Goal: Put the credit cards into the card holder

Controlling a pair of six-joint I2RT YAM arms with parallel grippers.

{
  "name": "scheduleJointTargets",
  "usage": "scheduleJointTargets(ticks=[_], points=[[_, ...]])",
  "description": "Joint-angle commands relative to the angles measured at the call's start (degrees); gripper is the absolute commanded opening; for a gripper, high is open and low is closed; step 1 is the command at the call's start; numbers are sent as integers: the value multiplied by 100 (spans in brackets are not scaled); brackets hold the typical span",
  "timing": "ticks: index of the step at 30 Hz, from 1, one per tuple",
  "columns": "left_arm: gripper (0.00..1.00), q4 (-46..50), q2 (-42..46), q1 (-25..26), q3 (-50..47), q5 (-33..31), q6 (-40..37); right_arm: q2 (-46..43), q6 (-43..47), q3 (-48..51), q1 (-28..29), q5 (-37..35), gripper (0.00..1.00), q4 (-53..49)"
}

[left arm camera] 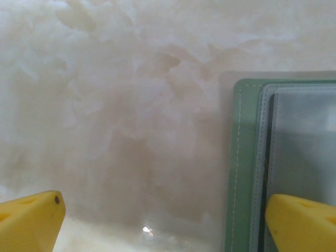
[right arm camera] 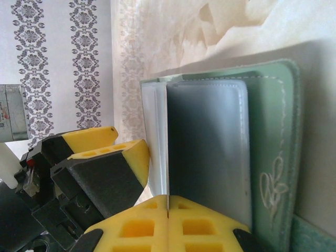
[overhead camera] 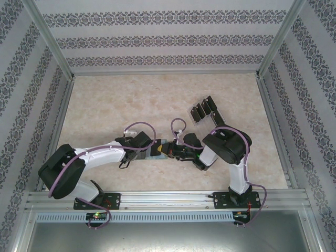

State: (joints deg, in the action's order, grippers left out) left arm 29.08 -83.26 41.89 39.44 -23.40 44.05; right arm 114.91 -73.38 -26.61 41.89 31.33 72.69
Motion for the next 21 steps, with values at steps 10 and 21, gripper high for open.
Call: scheduleJointTargets(ticks=[10, 21], points=[[100, 188, -164, -32, -333, 104, 49, 258, -95, -301, 144, 31, 0, -58], [100, 159, -182, -25, -338, 120, 20, 277, -92, -224, 214, 66, 0, -53]])
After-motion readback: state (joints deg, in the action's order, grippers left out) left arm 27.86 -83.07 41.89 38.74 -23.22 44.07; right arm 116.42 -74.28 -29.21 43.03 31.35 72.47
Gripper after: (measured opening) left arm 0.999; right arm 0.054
